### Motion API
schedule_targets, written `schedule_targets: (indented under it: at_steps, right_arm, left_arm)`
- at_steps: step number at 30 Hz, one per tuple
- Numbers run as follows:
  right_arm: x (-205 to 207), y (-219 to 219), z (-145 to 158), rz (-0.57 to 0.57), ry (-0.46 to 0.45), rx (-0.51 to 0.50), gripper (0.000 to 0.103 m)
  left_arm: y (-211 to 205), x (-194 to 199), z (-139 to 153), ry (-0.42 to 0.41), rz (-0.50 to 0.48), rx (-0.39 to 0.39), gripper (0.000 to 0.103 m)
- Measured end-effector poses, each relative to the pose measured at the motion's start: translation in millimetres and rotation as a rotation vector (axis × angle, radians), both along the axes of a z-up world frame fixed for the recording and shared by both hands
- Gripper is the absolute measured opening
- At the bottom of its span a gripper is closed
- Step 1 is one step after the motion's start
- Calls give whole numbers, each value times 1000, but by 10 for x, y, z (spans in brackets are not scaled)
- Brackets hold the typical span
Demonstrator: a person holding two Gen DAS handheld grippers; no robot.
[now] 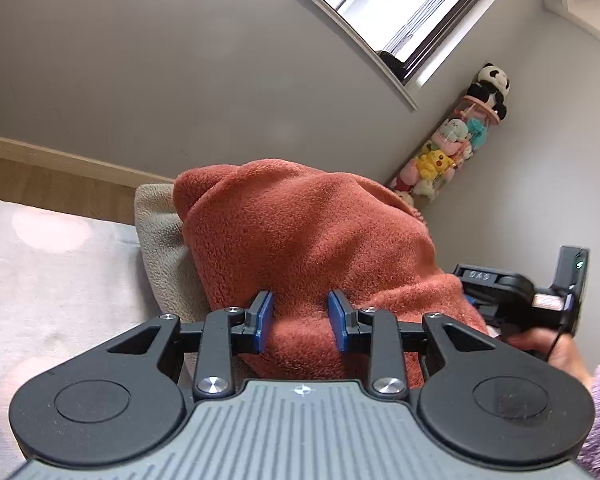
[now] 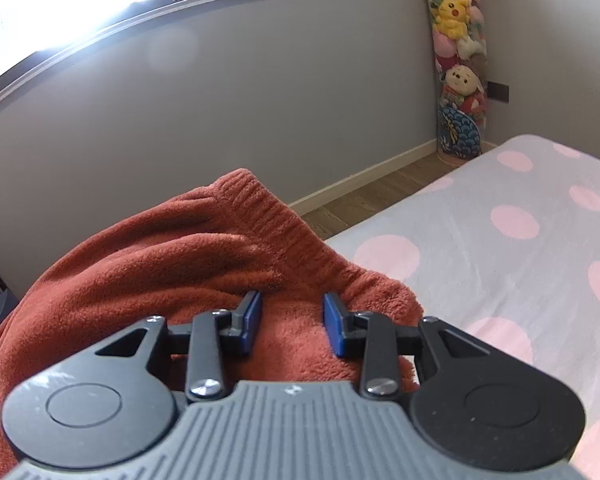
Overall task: Fold clothes
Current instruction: 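Carry the lifted trousers with both grippers toward the beige folded garment, then lower the trousers onto the beige garment and open both grippers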
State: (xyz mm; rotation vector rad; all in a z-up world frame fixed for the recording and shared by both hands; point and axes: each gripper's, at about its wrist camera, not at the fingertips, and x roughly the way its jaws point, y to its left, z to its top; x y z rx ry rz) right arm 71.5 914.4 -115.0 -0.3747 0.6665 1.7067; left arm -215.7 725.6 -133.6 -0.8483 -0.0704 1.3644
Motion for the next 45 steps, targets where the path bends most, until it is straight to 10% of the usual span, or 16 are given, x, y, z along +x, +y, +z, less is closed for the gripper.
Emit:
schedule_targets:
  at_steps: [13,27,33,39,45]
  right_arm:
    - [-346,-1278,761,160,-68,192,44]
    - [-645,-2098,-138,-2,45,-6,44]
    - [-654,-2263,-76,-88,129,-11,45]
    - [-576,-2697,-19,-174,291,-32,68]
    - [-697,-3081,-155,-224,321,-44,68]
  left_arm:
    - [-294,133,402,80,45,60,29]
    - [-224,427,266,229,-46,-131,29]
    - [-304,169,253,90,-26,-125,43]
    - [-206,-541,306,60,-72,-106,45]
    - [93,-1047,383,355,-177,-10,44]
